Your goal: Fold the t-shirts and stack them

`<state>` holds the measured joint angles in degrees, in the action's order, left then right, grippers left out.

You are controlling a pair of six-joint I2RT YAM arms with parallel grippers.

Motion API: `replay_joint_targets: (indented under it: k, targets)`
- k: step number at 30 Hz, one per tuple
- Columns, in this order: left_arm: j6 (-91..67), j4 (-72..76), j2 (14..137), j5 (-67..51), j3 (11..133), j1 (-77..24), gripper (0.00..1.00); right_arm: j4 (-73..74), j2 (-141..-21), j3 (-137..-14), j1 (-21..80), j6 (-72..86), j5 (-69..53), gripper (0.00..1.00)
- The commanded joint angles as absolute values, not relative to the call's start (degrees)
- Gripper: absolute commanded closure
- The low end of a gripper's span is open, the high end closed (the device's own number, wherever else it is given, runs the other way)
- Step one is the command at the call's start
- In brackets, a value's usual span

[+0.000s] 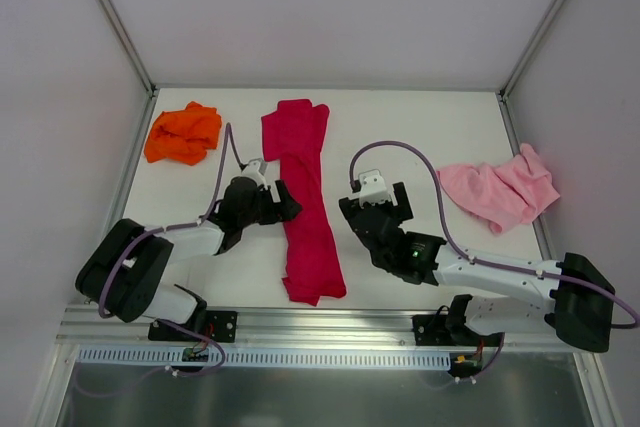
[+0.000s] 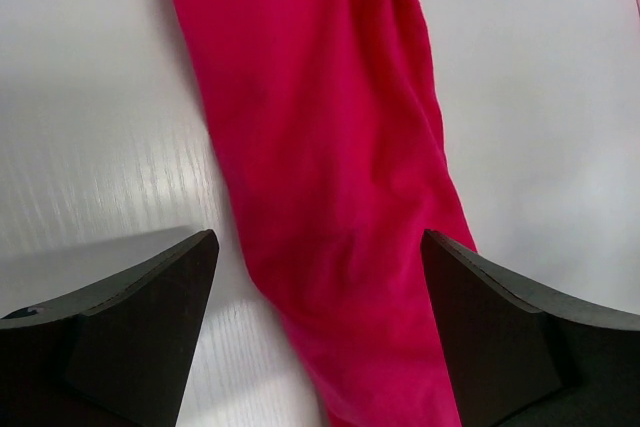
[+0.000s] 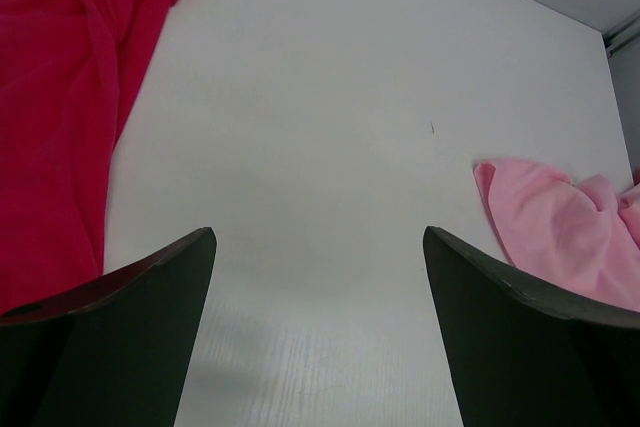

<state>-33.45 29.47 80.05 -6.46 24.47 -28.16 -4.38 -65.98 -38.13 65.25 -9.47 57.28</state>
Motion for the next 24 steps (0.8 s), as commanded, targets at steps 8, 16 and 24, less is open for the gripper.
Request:
replay_joint_targets:
  k: [8,16,24]
  targets:
    - [-31.1,20.9,95.2,-2.9,55.6,-25.8,0.16,-7.7,-63.5,-36.8,64.8,-6.8,56.5,0.09]
    - [-31.1,11.3,111.0,-7.0,79.1,-21.2,0.16,-9.0,-63.5,-36.5,64.7,-8.1,55.2,0.1]
    - [-30.5,4.5,123.7,-11.2,97.9,-19.2,0.16,-9.5,-63.3,-35.8,64.7,-7.7,52.6,0.1]
